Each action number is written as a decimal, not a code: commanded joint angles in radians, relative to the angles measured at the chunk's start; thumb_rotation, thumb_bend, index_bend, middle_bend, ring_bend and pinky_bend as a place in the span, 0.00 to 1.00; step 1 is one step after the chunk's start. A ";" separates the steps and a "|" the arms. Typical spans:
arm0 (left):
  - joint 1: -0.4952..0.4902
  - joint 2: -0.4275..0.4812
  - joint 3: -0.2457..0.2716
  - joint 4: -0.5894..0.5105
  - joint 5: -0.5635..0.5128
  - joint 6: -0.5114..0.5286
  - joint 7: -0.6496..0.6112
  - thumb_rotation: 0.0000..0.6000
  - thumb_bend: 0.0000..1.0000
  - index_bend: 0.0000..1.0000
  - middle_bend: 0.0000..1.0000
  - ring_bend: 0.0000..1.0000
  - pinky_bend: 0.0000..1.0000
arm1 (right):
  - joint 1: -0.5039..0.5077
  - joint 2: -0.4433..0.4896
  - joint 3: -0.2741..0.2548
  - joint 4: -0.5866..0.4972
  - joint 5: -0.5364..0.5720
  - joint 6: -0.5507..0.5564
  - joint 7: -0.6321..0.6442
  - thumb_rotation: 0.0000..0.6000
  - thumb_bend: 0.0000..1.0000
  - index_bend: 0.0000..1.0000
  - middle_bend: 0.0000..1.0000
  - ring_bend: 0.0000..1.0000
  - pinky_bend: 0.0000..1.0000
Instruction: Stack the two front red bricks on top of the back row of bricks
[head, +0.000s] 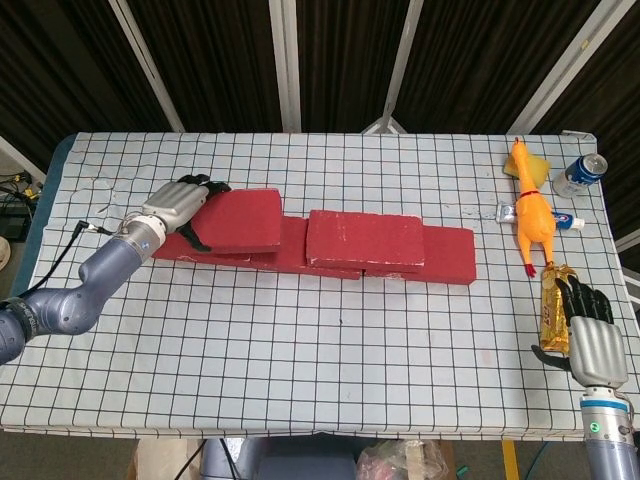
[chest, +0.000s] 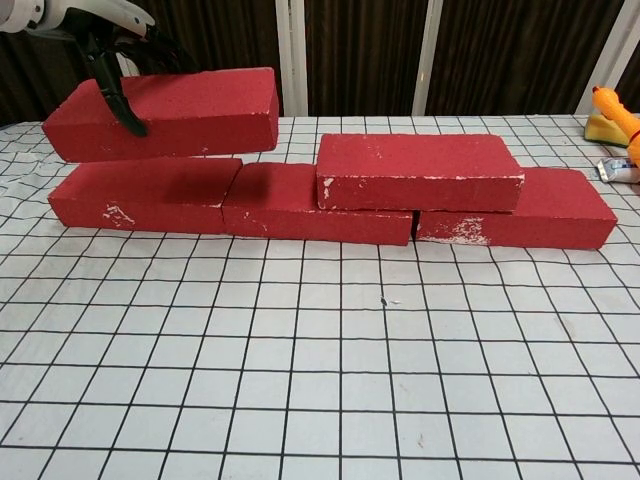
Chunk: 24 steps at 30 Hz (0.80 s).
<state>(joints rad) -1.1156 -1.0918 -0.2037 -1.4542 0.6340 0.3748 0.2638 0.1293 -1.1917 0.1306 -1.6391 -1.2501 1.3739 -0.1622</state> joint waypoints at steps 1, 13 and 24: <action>-0.018 -0.022 -0.001 0.043 0.062 -0.051 -0.043 1.00 0.01 0.28 0.26 0.00 0.00 | 0.001 -0.008 0.007 0.004 0.011 0.005 -0.015 1.00 0.16 0.05 0.00 0.00 0.00; -0.063 -0.115 0.018 0.202 0.168 -0.116 -0.143 1.00 0.01 0.28 0.26 0.00 0.00 | 0.003 -0.026 0.022 0.010 0.054 0.011 -0.062 1.00 0.16 0.05 0.00 0.00 0.00; -0.053 -0.174 0.019 0.276 0.266 -0.143 -0.232 1.00 0.01 0.28 0.26 0.00 0.00 | 0.010 -0.036 0.026 0.021 0.063 0.002 -0.066 1.00 0.16 0.05 0.00 0.00 0.00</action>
<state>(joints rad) -1.1712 -1.2604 -0.1850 -1.1848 0.8943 0.2332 0.0378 0.1392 -1.2269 0.1563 -1.6182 -1.1871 1.3760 -0.2288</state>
